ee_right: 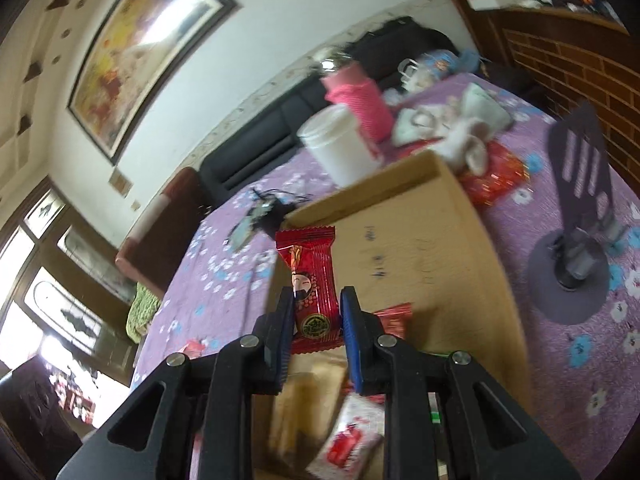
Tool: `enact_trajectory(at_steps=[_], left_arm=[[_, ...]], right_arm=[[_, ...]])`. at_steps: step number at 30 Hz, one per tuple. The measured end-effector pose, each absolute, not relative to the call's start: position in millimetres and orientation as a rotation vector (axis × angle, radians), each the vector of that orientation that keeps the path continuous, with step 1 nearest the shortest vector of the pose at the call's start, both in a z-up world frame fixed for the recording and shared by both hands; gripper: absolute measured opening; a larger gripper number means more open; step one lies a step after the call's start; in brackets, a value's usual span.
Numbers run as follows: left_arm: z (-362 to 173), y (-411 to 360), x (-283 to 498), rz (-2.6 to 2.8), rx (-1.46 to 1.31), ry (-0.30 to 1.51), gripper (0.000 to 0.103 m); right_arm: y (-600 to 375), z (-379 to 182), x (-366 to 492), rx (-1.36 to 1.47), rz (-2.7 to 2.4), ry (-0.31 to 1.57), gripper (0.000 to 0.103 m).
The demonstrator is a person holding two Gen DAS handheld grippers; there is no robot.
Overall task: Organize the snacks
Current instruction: 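Carry the pink packet and red candy bar over the tray, then open the left gripper to drop the pink packet into the tray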
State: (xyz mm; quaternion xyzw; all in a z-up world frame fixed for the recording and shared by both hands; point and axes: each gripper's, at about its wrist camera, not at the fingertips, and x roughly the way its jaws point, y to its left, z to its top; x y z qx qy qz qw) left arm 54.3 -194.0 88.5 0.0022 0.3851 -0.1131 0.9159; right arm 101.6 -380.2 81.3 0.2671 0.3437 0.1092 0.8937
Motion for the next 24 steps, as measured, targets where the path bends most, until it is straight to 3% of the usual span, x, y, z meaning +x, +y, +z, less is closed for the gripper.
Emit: enact_trajectory(at_steps=[10,24], left_arm=[[48,-231,73,-0.295,0.041,0.876,0.026],[43,-241,58,-0.272,0.157,0.781,0.026]], right_arm=[[-381,56,118,0.497,0.115,0.836,0.022],[-359,46,122,0.388,0.097,0.871,0.022]])
